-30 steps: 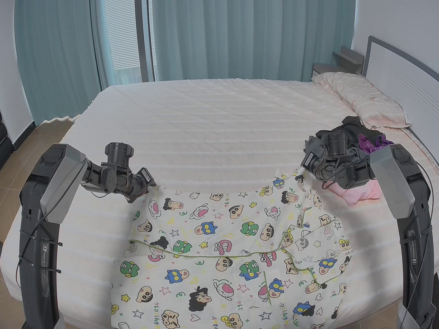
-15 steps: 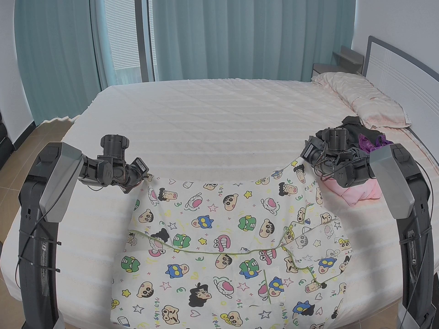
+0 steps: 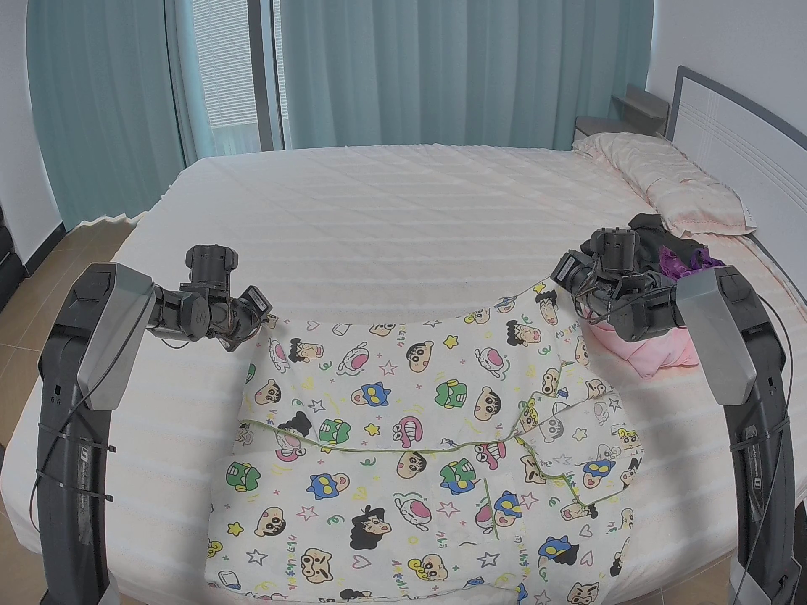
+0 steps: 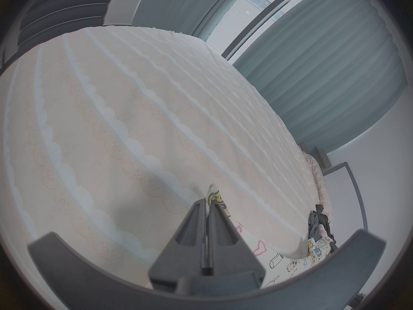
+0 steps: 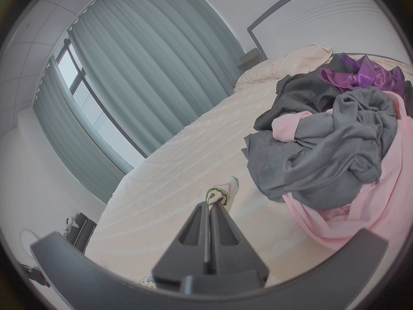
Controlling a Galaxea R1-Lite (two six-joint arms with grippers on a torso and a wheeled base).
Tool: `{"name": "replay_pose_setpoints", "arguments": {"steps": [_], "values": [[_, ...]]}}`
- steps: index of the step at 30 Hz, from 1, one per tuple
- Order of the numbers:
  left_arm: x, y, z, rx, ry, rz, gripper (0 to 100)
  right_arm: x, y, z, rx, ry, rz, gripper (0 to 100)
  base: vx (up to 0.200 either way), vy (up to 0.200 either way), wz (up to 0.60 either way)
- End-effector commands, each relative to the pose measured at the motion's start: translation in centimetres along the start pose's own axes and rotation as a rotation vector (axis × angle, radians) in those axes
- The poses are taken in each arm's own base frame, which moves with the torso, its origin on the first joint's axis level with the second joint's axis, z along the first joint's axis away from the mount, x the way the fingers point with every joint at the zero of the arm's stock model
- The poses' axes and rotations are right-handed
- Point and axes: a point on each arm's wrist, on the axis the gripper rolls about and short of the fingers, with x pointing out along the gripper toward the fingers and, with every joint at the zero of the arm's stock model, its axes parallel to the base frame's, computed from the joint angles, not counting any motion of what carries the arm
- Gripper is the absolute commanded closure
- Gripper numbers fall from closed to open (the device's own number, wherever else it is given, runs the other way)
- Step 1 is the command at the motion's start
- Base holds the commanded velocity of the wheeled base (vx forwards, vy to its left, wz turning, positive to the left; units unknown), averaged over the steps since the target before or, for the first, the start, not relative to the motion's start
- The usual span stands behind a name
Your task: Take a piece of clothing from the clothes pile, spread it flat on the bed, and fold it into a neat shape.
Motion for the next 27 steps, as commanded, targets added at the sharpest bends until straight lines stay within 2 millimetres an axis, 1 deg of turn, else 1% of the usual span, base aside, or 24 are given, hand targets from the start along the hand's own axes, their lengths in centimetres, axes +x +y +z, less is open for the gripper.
{"name": "replay_pose_setpoints", "arguments": {"steps": [1,4,5,8,16,21,23,27], "values": [[0.4,0.2,-0.3,0.0,0.008,0.006,100,0.6,-0.6,-1.5,-0.016,0.024,-0.017,100,0.0,0.0,0.0],[0.4,0.3,-0.3,0.001,0.011,0.009,100,0.7,-0.8,-1.8,-0.036,0.035,-0.023,100,0.0,0.0,0.0],[0.4,0.3,-0.3,0.001,0.012,0.013,0,0.9,-1.0,-2.0,-0.045,0.036,-0.025,0,0.0,0.0,0.0],[0.4,0.3,-0.3,0.001,-0.002,0.023,0,1.0,-1.1,-2.3,-0.073,0.04,-0.025,0,0.0,0.0,0.0],[0.4,0.9,0.3,-0.006,-0.03,0.049,0,0.8,-1.7,-1.9,-0.085,0.034,-0.063,0,0.0,0.0,0.0],[-0.9,1.1,1.4,-0.018,-0.015,0.077,0,0.1,-2.6,-2.1,-0.099,0.08,-0.092,0,0.0,0.0,0.0],[-1.9,1.1,2.1,-0.03,-0.003,0.087,0,-0.1,-3.0,-2.7,-0.105,0.12,-0.104,0,0.0,0.0,0.0],[-2.8,1.3,2.3,-0.037,0.011,0.098,0,-0.5,-3.5,-3.5,-0.123,0.181,-0.087,0,0.0,0.0,0.0]]}}
